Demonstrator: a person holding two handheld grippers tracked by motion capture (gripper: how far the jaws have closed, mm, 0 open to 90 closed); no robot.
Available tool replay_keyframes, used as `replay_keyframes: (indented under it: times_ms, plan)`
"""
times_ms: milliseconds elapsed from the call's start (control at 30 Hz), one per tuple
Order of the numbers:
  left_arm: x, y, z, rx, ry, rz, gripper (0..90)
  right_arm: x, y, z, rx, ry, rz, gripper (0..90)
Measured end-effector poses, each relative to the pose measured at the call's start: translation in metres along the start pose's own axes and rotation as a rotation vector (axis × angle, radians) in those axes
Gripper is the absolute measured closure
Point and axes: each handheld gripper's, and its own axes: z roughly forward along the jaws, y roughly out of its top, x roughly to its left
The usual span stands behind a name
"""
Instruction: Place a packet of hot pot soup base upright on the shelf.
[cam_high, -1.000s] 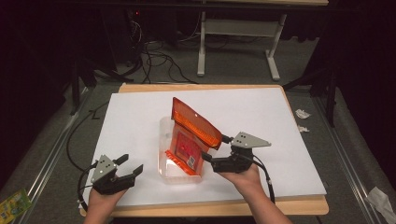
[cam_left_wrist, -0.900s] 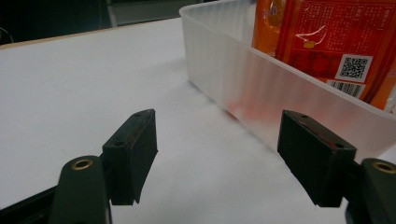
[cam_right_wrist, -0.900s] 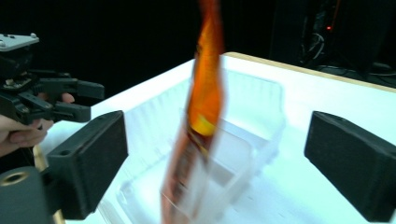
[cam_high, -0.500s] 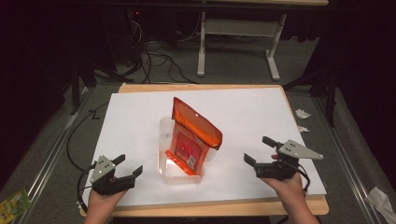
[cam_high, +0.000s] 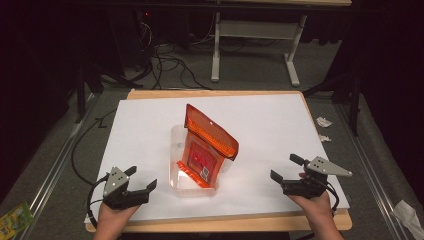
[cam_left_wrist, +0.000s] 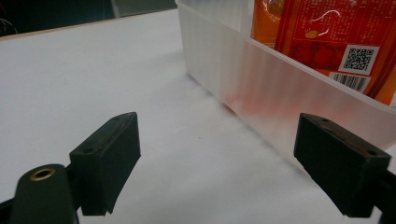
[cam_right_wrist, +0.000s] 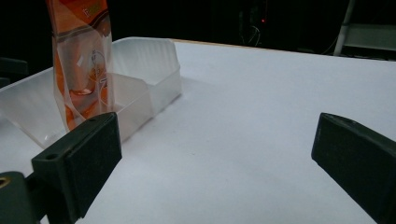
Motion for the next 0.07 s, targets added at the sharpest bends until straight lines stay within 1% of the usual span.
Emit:
replay_keyframes:
  times_ms: [67]
  plan:
    - [0.0014, 0.0000, -0.0010, -0.002, -0.006, -0.006, 14.7, -0.0003, 0.0011, 0.0001, -0.007, -0.004, 0.010, 1.6]
